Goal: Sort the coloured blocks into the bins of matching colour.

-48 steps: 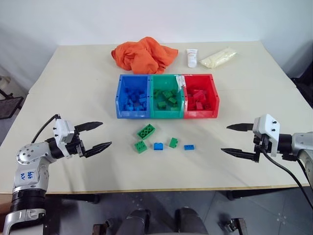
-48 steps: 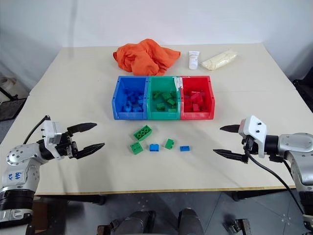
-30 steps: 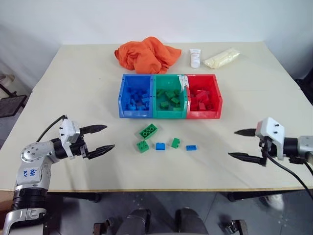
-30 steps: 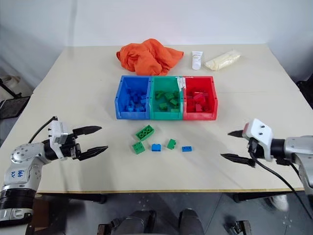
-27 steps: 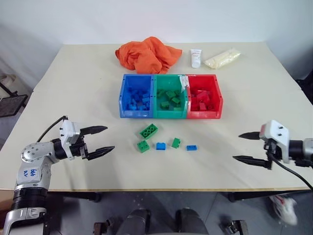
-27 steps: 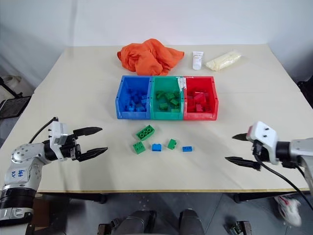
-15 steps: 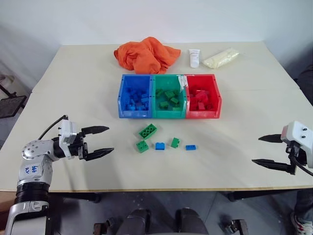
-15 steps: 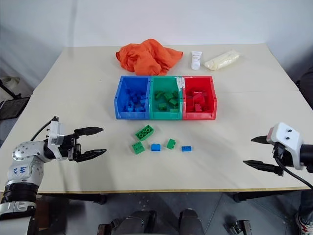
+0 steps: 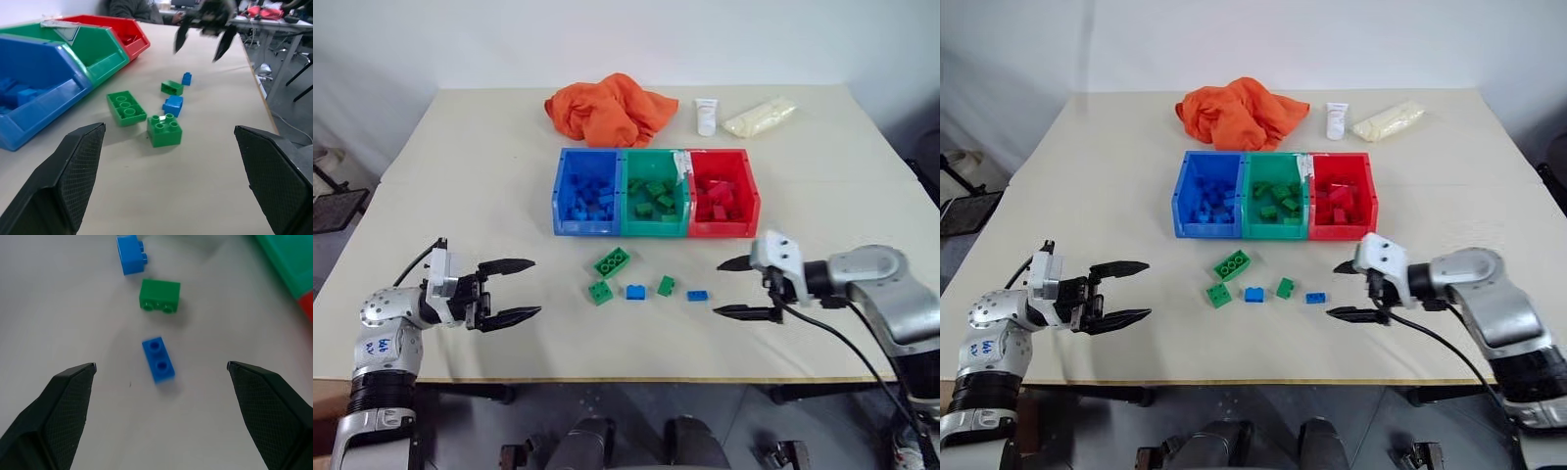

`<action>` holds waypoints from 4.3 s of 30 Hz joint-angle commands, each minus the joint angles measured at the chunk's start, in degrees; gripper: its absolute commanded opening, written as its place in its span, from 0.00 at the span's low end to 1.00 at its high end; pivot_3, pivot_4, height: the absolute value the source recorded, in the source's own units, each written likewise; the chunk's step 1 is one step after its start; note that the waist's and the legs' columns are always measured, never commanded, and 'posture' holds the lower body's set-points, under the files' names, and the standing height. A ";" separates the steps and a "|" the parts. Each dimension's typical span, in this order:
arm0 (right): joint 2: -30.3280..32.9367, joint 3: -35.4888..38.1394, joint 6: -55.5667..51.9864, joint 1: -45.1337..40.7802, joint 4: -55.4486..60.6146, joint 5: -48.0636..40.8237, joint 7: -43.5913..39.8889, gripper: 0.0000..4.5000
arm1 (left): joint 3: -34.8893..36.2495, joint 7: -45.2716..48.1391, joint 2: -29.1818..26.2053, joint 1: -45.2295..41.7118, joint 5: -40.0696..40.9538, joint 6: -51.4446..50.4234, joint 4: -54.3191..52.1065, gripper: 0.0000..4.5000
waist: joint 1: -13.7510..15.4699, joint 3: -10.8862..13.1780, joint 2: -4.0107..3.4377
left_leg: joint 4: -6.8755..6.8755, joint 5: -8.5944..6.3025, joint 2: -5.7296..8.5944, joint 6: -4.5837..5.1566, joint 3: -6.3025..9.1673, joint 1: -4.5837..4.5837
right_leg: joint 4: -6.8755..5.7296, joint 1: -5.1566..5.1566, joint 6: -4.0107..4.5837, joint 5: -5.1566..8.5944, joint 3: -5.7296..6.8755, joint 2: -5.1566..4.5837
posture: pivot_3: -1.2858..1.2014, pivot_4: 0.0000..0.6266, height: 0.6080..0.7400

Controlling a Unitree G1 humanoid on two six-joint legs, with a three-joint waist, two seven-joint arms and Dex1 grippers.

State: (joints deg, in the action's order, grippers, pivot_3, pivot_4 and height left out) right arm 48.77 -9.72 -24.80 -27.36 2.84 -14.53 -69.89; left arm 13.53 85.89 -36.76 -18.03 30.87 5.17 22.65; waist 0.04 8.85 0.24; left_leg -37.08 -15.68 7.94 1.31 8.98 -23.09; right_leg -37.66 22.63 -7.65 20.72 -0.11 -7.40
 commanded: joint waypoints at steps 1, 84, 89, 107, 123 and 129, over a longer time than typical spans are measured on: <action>-1.38 -2.21 2.34 -1.74 -2.52 2.60 0.03 1.00 | 0.45 0.03 0.24 0.30 0.50 1.23 -2.12 1.00 | -0.03 0.00 0.00 | 0.00 -0.01 0.02 0.01 -0.01 0.00 | -0.01 0.00 0.00 0.00 -0.01 -0.01 | 0.52 0.24 1.00; 6.22 11.99 1.45 4.89 3.52 -3.04 -4.54 0.94 | -0.58 -7.09 3.23 -0.67 -0.60 2.65 -2.48 1.00 | -1.60 -0.06 0.11 | -0.02 -0.07 -0.02 -0.02 -0.38 -0.19 | -0.34 0.58 -0.01 -0.08 -0.17 -0.01 | 0.52 0.24 1.00; 2.69 5.41 -0.85 1.51 6.19 -3.41 -5.07 0.94 | -0.68 -6.93 3.15 -0.16 -0.35 2.13 -3.65 1.00 | -1.64 -0.06 0.11 | -0.02 -0.07 -0.04 -0.02 -0.37 -0.19 | -0.30 0.56 -0.01 -0.08 -0.17 0.00 | 0.52 0.24 1.00; -18.13 -14.10 18.20 -21.45 -25.11 10.52 -10.07 0.94 | 0.79 -10.49 3.91 4.94 0.40 1.50 -10.39 1.00 | -1.71 -0.06 0.13 | -0.03 -0.07 0.00 -0.01 -0.12 -0.15 | -0.35 0.49 -0.01 -0.09 -0.08 0.02 | 0.52 0.24 1.00; -21.06 -11.41 23.29 -23.88 -34.64 12.43 -10.36 0.37 | 1.02 -12.71 3.93 6.91 0.90 1.06 -12.67 1.00 | -2.33 -0.06 0.12 | -0.01 -0.06 -0.05 -0.05 -0.14 -0.10 | -0.40 0.51 -0.01 -0.09 -0.08 0.07 | 0.52 0.24 1.00; -19.77 -3.05 13.69 -23.29 -24.18 7.31 -4.51 0.37 | 1.19 -12.58 3.62 6.10 0.98 0.79 -12.05 1.00 | -2.13 -0.06 0.12 | -0.01 -0.06 -0.04 -0.05 -0.16 -0.11 | -0.38 0.52 -0.01 -0.09 -0.09 0.05 | 0.52 0.24 1.00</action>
State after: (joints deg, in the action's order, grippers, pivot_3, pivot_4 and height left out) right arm 28.54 -15.75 -9.08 -49.01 -24.67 -4.99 -76.16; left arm 13.46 73.30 -32.58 -11.35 30.33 5.94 11.59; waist -2.09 8.79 0.35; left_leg -37.08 -15.74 7.89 1.26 8.82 -23.20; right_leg -38.05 23.15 -7.66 20.63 -0.21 -7.34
